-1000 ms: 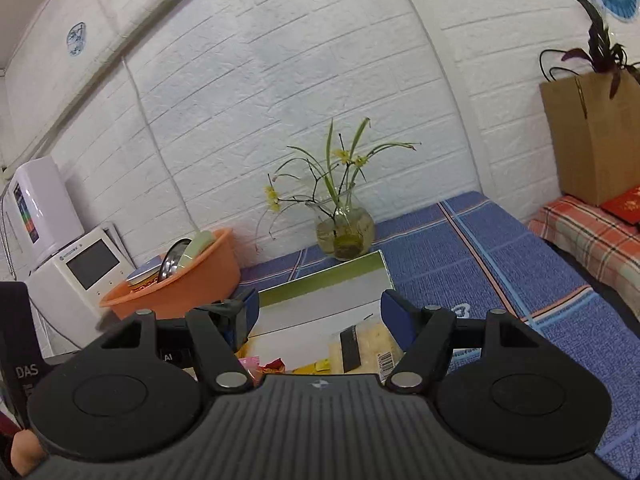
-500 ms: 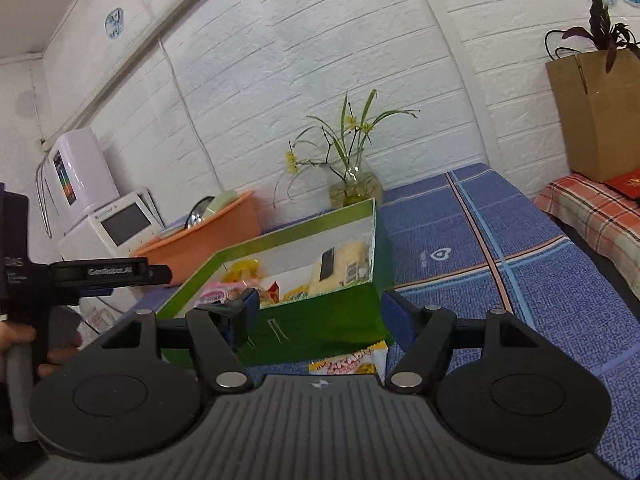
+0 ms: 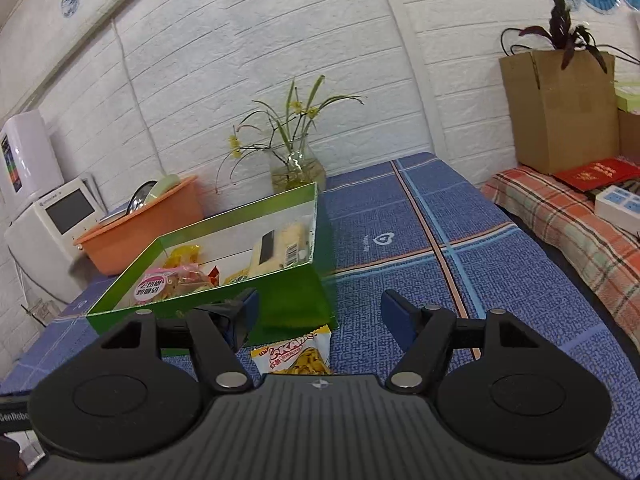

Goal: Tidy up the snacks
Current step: 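Grasp orange bread bag with left tool while right tool grasps yellow fries bag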

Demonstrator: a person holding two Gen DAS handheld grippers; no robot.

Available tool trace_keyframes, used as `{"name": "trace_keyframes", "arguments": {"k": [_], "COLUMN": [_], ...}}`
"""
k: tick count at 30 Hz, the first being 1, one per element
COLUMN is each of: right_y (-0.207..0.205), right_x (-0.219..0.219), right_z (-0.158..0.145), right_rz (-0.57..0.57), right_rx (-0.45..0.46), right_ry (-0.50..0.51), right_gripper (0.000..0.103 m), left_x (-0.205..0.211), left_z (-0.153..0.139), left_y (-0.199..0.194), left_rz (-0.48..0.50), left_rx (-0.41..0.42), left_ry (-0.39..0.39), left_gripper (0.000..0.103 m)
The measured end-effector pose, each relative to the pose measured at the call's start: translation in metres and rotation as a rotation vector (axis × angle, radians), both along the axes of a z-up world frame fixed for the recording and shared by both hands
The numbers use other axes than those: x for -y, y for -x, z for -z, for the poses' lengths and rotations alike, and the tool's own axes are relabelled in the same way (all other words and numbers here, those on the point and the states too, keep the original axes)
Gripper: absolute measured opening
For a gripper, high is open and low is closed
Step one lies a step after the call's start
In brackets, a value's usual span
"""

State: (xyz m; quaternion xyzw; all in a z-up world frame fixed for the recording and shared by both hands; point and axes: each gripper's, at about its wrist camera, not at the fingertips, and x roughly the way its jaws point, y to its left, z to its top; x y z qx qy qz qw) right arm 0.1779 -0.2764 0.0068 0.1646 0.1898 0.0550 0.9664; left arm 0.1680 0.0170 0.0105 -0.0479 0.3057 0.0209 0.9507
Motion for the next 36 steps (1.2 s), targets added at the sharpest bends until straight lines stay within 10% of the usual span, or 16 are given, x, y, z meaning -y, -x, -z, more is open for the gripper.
{"name": "trace_keyframes", "arguments": {"k": [18,26,33,36], "right_y": [-0.014,-0.002,-0.001,-0.017], "right_x": [0.014,0.009,0.0,-0.005], "right_z": [0.025,0.01,0.005,0.006], "right_rz": [-0.075,-0.064,-0.158,-0.21], "right_rx": [-0.138,-0.106,-0.122,-0.132], "right_ry": [-0.391,-0.27,0.18,0.179], "right_gripper": [0.103,0.103,0.103,0.103], "left_x": [0.007,0.013,0.01,0.022], "left_z": [0.013,0.015,0.016,0.015], "left_y": [0.003,0.004,0.016,0.011], "left_rz": [0.013,0.044,0.049,0.007], "left_rx": [-0.028,-0.049,-0.133,-0.145], "left_ry": [-0.078,-0.086,0.051,0.041], "left_gripper": [0.102,0.102,0.102,0.103]}}
